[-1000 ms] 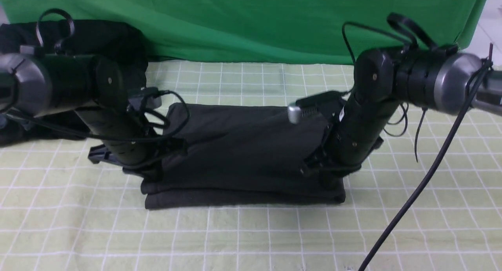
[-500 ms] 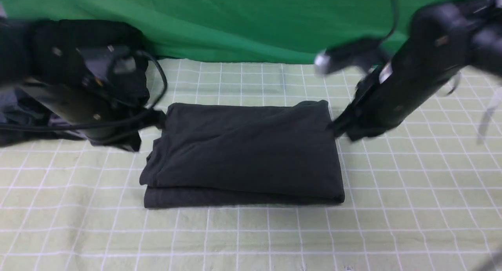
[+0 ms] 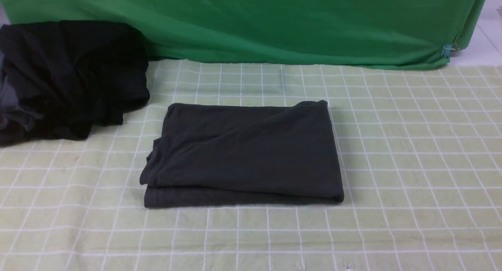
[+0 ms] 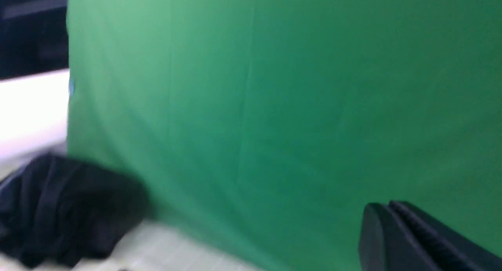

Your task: Fold a long-sleeved shirt over a green coffee tablecloth.

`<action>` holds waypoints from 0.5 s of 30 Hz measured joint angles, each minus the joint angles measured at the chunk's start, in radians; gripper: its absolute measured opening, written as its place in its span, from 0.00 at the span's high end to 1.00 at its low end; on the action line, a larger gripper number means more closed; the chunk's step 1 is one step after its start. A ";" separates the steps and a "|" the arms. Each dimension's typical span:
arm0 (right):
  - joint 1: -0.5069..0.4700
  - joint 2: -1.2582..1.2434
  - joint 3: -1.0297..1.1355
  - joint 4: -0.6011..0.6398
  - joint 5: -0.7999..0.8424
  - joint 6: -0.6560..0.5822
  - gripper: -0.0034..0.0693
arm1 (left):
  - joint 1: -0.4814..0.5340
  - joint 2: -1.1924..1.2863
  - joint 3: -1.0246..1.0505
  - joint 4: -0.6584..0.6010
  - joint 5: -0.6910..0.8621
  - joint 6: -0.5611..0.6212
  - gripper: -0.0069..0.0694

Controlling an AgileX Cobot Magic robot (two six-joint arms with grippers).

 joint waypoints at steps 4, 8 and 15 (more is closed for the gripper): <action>0.000 -0.251 0.272 -0.049 -0.194 -0.007 0.96 | 0.000 -0.238 0.157 -0.003 -0.097 -0.034 0.91; 0.000 -0.361 0.411 -0.060 -0.361 -0.007 0.95 | 0.000 -0.340 0.277 -0.023 -0.132 -0.039 0.91; 0.000 -0.378 0.435 -0.063 -0.419 -0.007 0.93 | 0.000 -0.356 0.356 -0.060 -0.191 -0.038 0.91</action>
